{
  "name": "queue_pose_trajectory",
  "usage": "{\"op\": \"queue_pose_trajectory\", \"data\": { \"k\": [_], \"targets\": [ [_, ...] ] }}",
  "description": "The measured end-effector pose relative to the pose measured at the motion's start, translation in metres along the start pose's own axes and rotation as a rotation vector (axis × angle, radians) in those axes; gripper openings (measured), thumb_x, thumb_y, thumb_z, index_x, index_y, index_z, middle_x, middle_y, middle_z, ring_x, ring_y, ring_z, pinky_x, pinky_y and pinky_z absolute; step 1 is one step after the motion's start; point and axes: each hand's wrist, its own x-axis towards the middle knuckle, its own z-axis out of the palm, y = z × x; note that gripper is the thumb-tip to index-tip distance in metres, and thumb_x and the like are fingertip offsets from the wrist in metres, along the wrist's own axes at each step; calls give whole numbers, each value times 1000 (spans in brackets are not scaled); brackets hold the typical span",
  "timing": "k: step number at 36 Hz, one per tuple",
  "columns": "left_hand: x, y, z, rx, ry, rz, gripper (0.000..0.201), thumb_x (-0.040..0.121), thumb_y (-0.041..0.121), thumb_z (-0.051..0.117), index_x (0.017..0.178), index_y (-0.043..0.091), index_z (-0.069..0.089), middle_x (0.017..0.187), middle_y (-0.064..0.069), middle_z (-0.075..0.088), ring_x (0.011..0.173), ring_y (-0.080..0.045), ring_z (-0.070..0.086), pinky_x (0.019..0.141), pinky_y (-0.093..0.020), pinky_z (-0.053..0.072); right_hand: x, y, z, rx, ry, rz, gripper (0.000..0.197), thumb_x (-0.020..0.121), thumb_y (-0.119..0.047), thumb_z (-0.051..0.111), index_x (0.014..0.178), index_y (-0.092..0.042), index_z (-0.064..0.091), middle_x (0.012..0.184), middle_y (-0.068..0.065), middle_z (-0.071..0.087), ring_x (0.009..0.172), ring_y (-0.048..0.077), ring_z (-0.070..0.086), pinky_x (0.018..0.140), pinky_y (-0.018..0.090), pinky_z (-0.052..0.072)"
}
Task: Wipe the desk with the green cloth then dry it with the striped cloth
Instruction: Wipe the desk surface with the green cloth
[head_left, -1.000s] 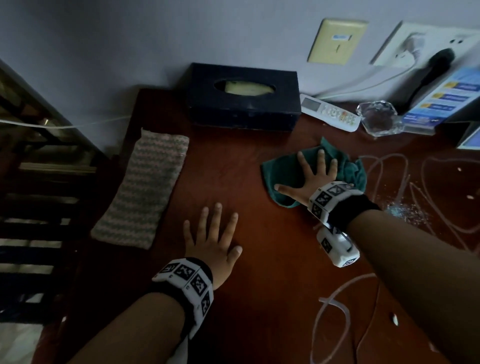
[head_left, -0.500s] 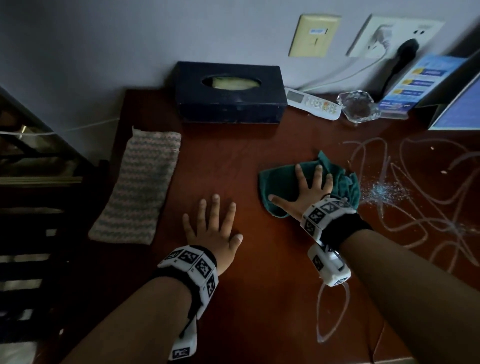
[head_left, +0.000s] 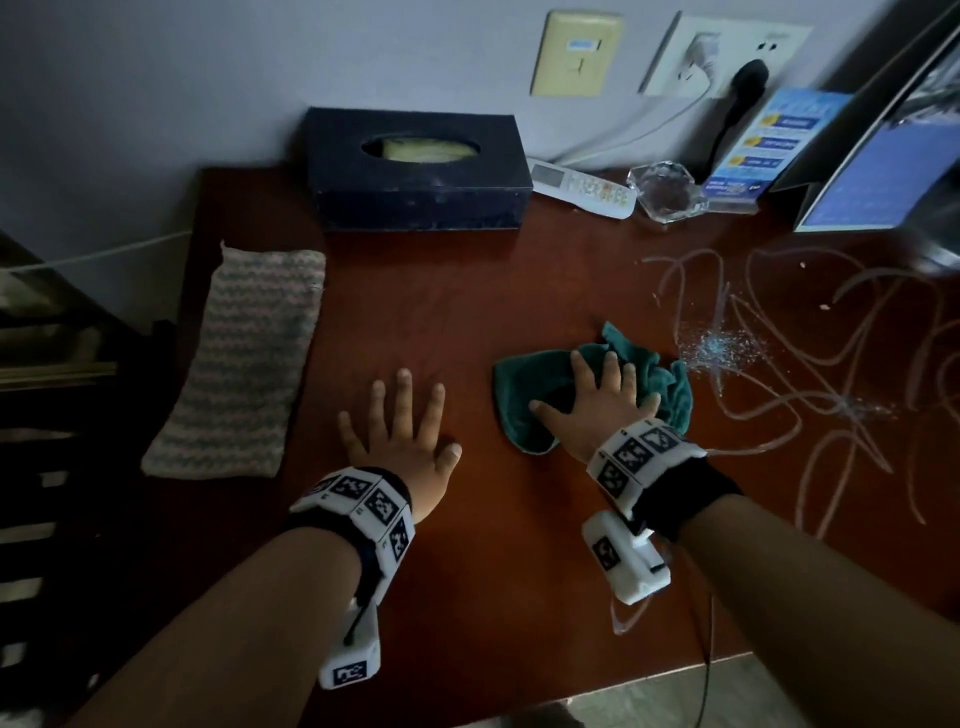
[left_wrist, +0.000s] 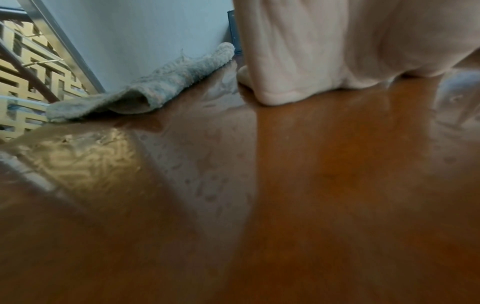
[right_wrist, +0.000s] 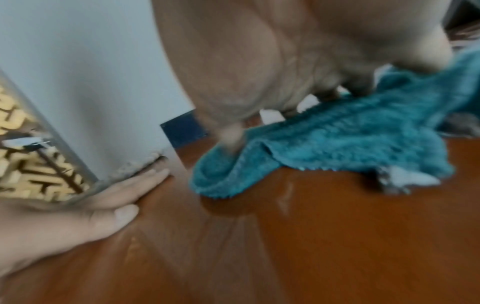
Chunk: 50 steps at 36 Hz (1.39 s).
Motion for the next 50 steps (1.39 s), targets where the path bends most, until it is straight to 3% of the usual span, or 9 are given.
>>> {"op": "queue_pose_trajectory", "data": {
  "k": [3,8,22,34,39,42,45,50],
  "targets": [
    [-1,0,-1,-5,-9,-2,63,97,55,9,140,33,-32,146,-3,-43,138,-30,-31,109,-60,-10,6,-3,-1,1,24,21,77,89,-67,29,150,-32,-2,158,7,-14,144,28,-16,113,60,-2],
    [-1,1,-3,-4,-13,-12,63,97,54,10,141,34,-30,147,-2,-42,139,-30,-31,109,-60,-10,19,-2,0,65,-41,11,80,83,-75,28,145,-45,-12,154,1,-29,142,28,-23,107,68,-4],
    [0,3,-2,-2,-5,-43,64,97,56,11,141,35,-30,147,-1,-41,139,-28,-29,111,-59,-9,2,18,16,-8,8,-147,85,77,-82,25,145,-46,-13,153,-2,-32,141,26,-27,105,69,-10],
    [-8,9,4,129,128,-64,63,96,54,3,145,27,-25,152,-8,-31,142,-29,-22,111,-60,-7,-29,43,42,-91,12,-285,85,75,-84,19,141,-48,-19,150,-5,-37,139,25,-31,105,68,-12],
    [-25,23,11,83,201,11,61,99,47,8,146,25,-24,151,-6,-34,141,-27,-27,108,-61,-11,-39,55,46,-156,18,-352,89,62,-86,3,139,-50,-22,148,-6,-38,138,24,-32,107,66,-12],
    [-41,39,24,32,193,86,61,100,43,12,146,25,-23,152,-3,-33,141,-26,-28,109,-60,-12,-47,58,42,-205,8,-351,84,75,-80,18,140,-47,-22,151,-3,-34,140,24,-30,108,63,-14],
    [-46,49,37,15,129,65,60,101,40,14,146,27,-23,151,-1,-35,140,-25,-29,109,-61,-11,-57,48,42,-167,12,-297,82,87,-64,34,146,-38,-16,154,2,-28,141,24,-27,110,60,-15],
    [-40,51,43,-6,89,30,58,100,41,12,144,32,-25,151,3,-35,140,-23,-30,108,-61,-13,-63,27,65,-30,96,-211,74,94,-55,26,149,-27,-14,154,5,-26,142,24,-23,114,53,-12]
  ]
}}
